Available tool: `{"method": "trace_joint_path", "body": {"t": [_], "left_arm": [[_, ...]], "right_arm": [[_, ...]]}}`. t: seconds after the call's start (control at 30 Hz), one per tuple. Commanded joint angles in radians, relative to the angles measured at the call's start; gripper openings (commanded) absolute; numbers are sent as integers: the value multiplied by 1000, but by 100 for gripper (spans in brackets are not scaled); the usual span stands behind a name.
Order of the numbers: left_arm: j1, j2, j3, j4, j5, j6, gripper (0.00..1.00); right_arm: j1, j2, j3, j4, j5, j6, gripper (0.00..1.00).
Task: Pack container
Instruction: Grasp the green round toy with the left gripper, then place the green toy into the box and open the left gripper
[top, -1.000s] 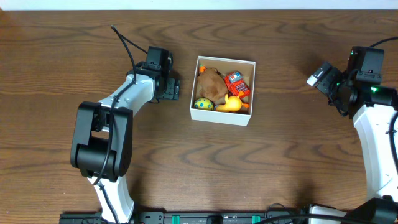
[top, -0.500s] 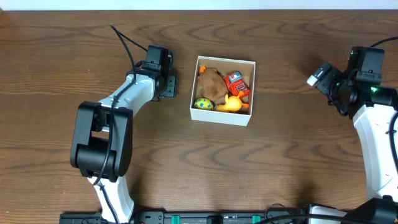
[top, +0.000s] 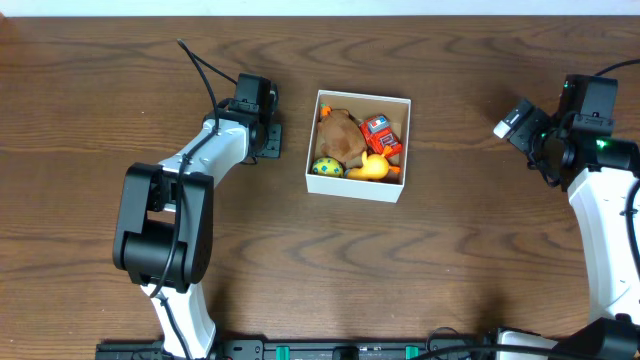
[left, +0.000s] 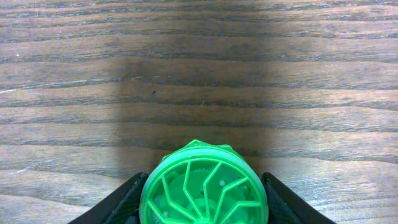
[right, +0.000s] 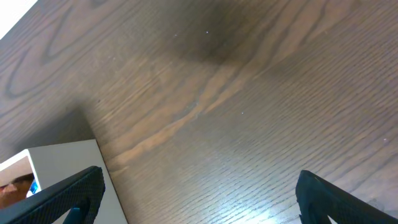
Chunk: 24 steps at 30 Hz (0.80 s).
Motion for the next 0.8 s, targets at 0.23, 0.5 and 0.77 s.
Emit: {"method": "trace_joint_path", "body": {"t": [0.23,0.5,0.77], "left_arm": [[2,-122,30,-64,-8,13,54],[-79,-414,47,-139,-4,84,50],[-306,-476,46,-116,-4,85,50]], "right_arm": [[-6,-2,3,-1,-3,-10,99],[-6,-2,3,-1,-3,-10,99],[-6,-2,3,-2,-3,-10,99]]}}
